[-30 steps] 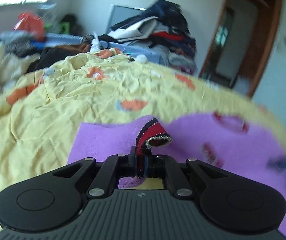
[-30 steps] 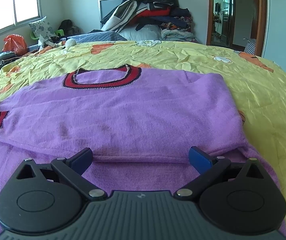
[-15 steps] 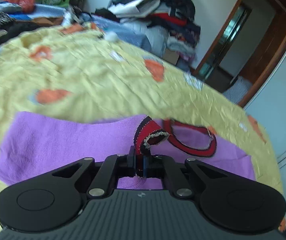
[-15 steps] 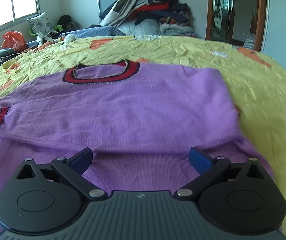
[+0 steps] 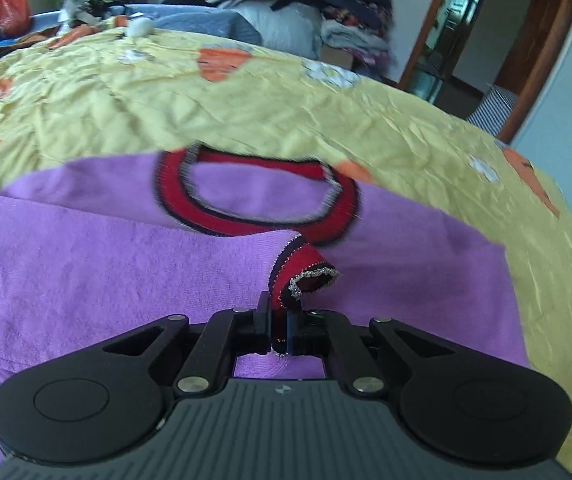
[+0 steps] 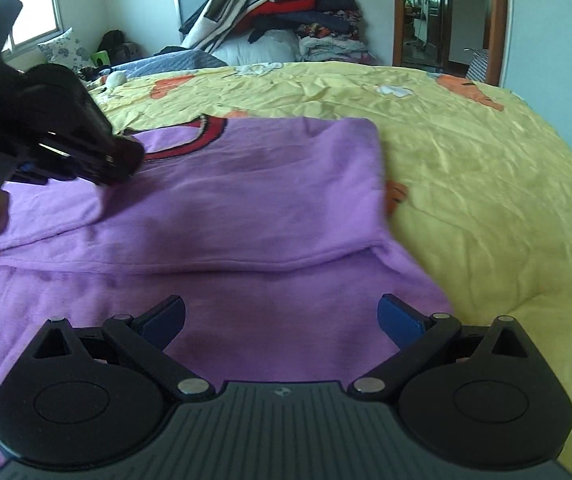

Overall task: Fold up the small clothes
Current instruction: 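Carry the cuff across the sweater body toward the collar, open the left gripper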

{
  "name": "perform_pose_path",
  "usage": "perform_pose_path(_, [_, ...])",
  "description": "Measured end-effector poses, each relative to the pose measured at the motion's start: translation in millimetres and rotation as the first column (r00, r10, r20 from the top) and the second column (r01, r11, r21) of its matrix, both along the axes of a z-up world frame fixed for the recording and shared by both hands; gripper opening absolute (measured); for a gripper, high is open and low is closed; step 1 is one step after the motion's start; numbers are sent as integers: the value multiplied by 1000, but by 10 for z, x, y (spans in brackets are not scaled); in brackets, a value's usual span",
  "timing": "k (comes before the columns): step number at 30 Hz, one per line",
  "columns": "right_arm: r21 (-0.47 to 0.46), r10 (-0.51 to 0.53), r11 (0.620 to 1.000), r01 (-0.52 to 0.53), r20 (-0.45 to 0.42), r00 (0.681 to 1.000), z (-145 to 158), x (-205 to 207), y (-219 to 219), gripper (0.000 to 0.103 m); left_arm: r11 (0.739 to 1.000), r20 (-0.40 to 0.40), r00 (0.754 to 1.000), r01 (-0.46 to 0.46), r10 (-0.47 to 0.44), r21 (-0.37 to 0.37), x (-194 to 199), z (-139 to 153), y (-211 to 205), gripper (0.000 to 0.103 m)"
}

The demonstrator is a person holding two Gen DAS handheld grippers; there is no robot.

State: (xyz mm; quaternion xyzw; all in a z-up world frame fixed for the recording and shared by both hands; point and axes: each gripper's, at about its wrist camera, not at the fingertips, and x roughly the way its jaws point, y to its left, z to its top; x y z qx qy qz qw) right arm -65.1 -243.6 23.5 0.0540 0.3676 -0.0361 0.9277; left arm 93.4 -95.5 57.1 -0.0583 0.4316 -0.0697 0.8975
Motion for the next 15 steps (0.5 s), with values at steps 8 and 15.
perform_pose_path(8, [25,-25,999,25,2,1000,-3,-30,-120,103,999,-21,999,50,-50,-3,21,-25,-517,8])
perform_pose_path(15, [8,-65,998,65,-11,998,-26,-77,-230,103,993,-49,992,115,-113,39,49,-74,-800,9])
